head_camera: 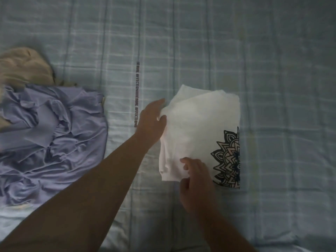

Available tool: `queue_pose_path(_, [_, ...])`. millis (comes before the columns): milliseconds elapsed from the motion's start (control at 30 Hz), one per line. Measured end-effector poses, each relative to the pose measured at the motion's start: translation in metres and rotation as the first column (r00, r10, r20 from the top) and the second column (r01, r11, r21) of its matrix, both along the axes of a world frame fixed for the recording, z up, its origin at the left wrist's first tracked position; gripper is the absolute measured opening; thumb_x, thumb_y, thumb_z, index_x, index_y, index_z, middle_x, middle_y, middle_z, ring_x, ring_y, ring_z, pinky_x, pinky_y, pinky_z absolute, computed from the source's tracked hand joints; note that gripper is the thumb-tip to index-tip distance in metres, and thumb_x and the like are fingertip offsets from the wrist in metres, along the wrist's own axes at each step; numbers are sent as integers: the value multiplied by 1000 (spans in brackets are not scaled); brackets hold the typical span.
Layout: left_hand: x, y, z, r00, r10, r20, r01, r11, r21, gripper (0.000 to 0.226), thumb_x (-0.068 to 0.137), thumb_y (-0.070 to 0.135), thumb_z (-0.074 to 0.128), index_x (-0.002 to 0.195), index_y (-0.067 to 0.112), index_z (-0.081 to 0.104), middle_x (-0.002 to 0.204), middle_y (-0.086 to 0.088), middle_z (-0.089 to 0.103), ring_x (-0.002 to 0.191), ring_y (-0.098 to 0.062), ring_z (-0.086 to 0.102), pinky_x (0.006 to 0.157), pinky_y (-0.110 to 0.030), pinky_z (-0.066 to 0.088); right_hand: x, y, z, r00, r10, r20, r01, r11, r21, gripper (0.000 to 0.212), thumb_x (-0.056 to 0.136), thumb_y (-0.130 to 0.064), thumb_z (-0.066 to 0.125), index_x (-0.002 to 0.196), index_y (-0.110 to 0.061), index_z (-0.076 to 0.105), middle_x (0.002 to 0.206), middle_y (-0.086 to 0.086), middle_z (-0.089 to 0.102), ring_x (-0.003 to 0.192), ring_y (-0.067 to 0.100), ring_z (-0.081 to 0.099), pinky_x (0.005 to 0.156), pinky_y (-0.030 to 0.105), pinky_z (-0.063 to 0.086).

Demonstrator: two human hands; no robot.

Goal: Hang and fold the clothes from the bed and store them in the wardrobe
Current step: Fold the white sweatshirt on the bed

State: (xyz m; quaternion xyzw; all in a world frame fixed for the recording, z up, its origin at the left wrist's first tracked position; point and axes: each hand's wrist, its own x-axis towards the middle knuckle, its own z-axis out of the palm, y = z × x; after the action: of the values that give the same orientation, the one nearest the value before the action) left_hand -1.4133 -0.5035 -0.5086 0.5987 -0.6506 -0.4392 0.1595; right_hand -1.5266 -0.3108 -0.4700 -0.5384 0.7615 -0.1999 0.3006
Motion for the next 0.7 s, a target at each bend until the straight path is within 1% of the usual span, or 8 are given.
queue_pose_path(67, [-3,15,6,996,-8,84,18,992,-121,56,90,10,53,145,12,48,151,-11,45,141,-29,39,120,-42,27,-22,-4,3,997,-67,-32,64,994,-88,47,69,-4,46,111,-17,61,101,-8,55,97,14,52,82,39,53])
queue_pose_path(133, [-8,36,17,979,-101,175,146,952,-269,58,86,13,47,144,8,47,154,-17,40,144,-34,34,121,-46,25,-49,-11,3,988,-131,-85,115,978,-175,44,69,-2,46,108,-13,64,105,0,61,102,20,53,90,43,49])
queue_pose_path(200, [-18,62,27,928,-269,259,349,870,-348,59,88,15,47,146,5,45,157,-19,35,149,-36,25,123,-47,22,-75,-17,1,980,-159,-119,131,968,-215,44,74,-2,46,114,-10,62,115,6,60,113,26,51,101,43,43])
queue_pose_path(267, [-30,91,29,851,-397,343,510,783,-357,58,94,17,47,150,5,40,160,-18,30,152,-33,18,123,-49,18,-92,-19,-4,980,-146,-133,117,971,-207,44,85,-8,45,128,-9,56,134,10,54,129,27,44,112,41,35])
queue_pose_path(333, [-36,114,17,797,-441,412,582,743,-331,56,101,27,40,153,6,34,162,-17,27,153,-32,15,123,-51,17,-101,-17,-14,986,-64,-156,38,986,-163,49,95,-20,41,143,-10,44,152,9,39,145,23,29,120,39,24])
queue_pose_path(433, [-25,128,-9,744,-450,495,624,733,-272,60,106,41,35,156,8,30,162,-17,26,153,-33,17,120,-53,21,-115,-5,-41,951,138,-277,-174,979,-108,57,101,-30,36,153,-9,30,162,10,22,152,23,15,123,44,18])
queue_pose_path(567, [-7,122,-34,703,-476,529,687,648,-330,61,103,42,43,155,13,34,162,-16,27,152,-34,21,121,-52,23,-137,10,-68,867,308,-393,-354,934,-50,62,101,-31,36,153,0,26,162,16,20,152,30,13,121,49,21])
queue_pose_path(700, [-2,113,-39,666,-513,541,729,602,-326,64,101,44,46,156,13,32,164,-15,21,153,-33,17,120,-53,24,-142,8,-73,835,360,-416,-402,915,-15,62,101,-33,33,152,2,27,161,18,23,151,33,15,118,52,25])
